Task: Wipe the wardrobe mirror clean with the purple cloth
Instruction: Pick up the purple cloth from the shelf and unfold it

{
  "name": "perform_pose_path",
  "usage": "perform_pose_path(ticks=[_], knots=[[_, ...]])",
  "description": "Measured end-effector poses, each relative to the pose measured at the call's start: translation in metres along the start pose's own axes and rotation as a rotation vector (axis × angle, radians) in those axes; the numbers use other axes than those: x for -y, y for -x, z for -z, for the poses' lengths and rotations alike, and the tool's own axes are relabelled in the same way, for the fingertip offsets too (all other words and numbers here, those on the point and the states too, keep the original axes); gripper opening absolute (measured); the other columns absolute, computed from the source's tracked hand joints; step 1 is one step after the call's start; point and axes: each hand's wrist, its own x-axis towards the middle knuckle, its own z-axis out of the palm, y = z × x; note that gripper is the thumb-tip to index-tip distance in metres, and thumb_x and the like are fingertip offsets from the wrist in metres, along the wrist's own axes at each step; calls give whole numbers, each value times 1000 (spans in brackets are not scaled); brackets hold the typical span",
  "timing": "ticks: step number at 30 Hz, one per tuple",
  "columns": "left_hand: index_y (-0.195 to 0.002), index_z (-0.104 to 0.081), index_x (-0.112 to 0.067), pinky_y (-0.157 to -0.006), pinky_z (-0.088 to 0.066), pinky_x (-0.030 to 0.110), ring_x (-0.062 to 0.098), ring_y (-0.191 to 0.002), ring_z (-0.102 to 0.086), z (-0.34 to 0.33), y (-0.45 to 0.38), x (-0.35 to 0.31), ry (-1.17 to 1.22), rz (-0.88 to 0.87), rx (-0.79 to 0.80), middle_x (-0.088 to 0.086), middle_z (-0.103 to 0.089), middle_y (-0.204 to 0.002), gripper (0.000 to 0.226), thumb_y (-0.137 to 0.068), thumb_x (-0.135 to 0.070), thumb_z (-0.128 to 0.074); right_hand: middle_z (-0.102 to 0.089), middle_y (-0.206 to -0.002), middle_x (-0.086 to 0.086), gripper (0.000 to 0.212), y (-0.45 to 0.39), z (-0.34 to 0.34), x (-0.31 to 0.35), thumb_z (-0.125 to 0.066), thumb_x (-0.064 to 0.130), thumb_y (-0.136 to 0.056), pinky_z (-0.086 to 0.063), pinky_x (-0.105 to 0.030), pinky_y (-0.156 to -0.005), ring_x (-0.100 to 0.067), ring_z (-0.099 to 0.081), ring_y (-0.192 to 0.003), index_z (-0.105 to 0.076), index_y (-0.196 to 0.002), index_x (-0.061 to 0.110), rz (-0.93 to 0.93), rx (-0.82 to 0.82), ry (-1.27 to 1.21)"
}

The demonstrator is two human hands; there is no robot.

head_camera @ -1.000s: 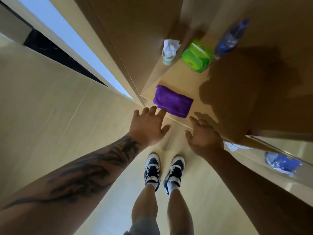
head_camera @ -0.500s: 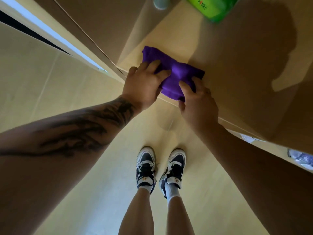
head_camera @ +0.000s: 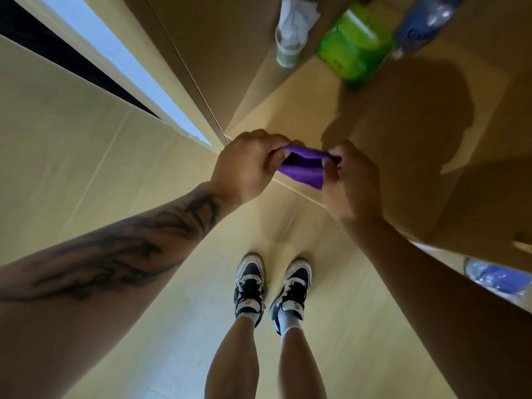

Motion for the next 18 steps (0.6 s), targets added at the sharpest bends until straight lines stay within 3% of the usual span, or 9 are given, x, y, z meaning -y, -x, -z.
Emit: perform_pose_path(ticks=[2, 6, 9, 12, 18], knots=[[-125, -74, -19, -85, -52, 44, 33, -97, -65, 31, 19, -23, 100, 25, -2, 11, -69, -103, 26, -105, -21, -58, -67, -96, -1, 15, 17, 30, 24, -59, 5, -99, -40, -14, -72, -12, -60, -83, -66, -109, 13, -23, -28, -109], [-111, -76, -14, -80, -52, 43, 29, -90, -65, 92, 57, -75, 203, 43, -57, 8, -69, -94, 15, -101, -20, -65, -62, -84, 18, 25, 56, 95, 76, -62, 5, -95, -40, -8, -68, 5, -61, -75, -60, -97, 30, -108, -36, -299], [-92, -73, -16, -66, -48, 30, 13, -69, -60, 135, 83, -118, 324, 52, -67, 2, -68, -75, 7, -97, -21, -72, -63, -80, 25, 32, 86, 146, 108, -63, 8, -94, -41, -2, -67, 15, -60, -78, -58, -88, 39, -129, -57, -363], [-75, -59, -18, -54, -37, 19, 7, -54, -48, 172, 104, -162, 484, 47, -84, 3, -62, -61, 27, -93, -22, -79, -61, -79, 26, 26, 114, 193, 134, -63, 8, -96, -39, 1, -64, 22, -57, -76, -59, -94, 34, -139, -113, -370], [-71, -39, -21, -53, -31, 20, 8, -53, -38, 225, 122, -250, 520, -69, -87, -7, -42, -55, 44, -96, -32, -73, -62, -77, 14, 9, 159, 267, 168, -67, 12, -95, -39, -4, -60, 12, -58, -74, -59, -96, 17, -176, -203, -392]])
